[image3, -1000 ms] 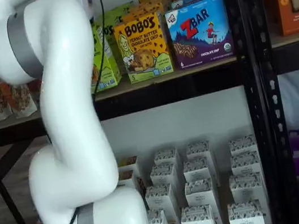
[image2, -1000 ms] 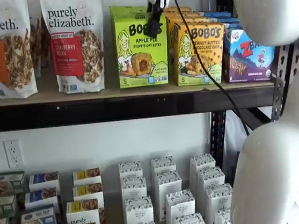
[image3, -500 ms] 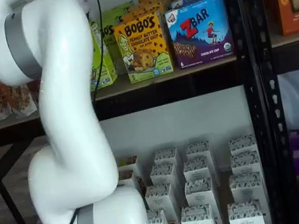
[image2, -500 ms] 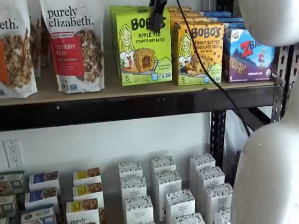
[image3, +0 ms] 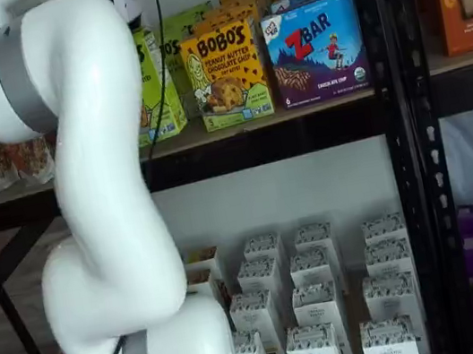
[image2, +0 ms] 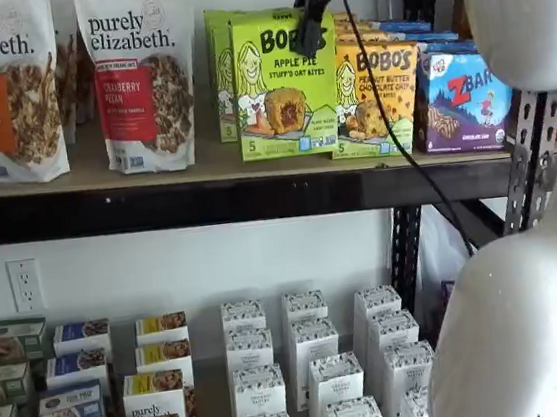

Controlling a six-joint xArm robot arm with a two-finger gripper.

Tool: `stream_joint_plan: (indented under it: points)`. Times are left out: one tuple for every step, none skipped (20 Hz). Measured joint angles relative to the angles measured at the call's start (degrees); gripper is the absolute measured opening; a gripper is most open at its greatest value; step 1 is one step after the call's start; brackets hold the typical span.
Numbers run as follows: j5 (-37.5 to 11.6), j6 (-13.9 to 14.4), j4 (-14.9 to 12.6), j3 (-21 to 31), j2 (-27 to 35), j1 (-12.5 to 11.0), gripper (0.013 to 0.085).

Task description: Pick the green box on the top shelf, the fourth from the left

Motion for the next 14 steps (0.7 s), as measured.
stream_joint_plan:
  points:
    - [0.3, -0.2, 0.0, 0.3, -0.4, -0.3, 0.025]
    - [0.6, -0.5, 0.1, 0.7, -0.9, -0.6, 0.025]
    - [0.7, -0.7, 0.2, 1.2, -1.3, -0.9, 0.025]
    - [0.7, -1.0, 0.2, 1.8, -1.9, -1.2, 0.025]
    - [0.8, -1.3, 0.4, 2.2, -2.4, -1.5, 0.025]
    - [1.0, -1.6, 0.5, 2.6, -2.8, -1.8, 0.025]
    - [1.1, -1.9, 0.5, 3.0, -3.3, -2.2, 0.025]
    - [1.2, -2.1, 0.5, 3.5, -3.7, -2.4, 0.025]
    - [1.3, -2.4, 0.5, 4.0, -4.2, -2.7, 0.025]
    - [1.4, -2.7, 0.5, 4.5, -4.7, -3.0, 0.025]
    - [1.4, -2.9, 0.5, 5.0, -5.1, -3.2, 0.025]
    - [1.4, -3.1, 0.4, 5.4, -5.5, -3.3, 0.025]
    - [1.4, -3.2, 0.4, 5.9, -5.9, -3.5, 0.025]
    - [1.3, -3.4, 0.4, 6.3, -6.2, -3.6, 0.025]
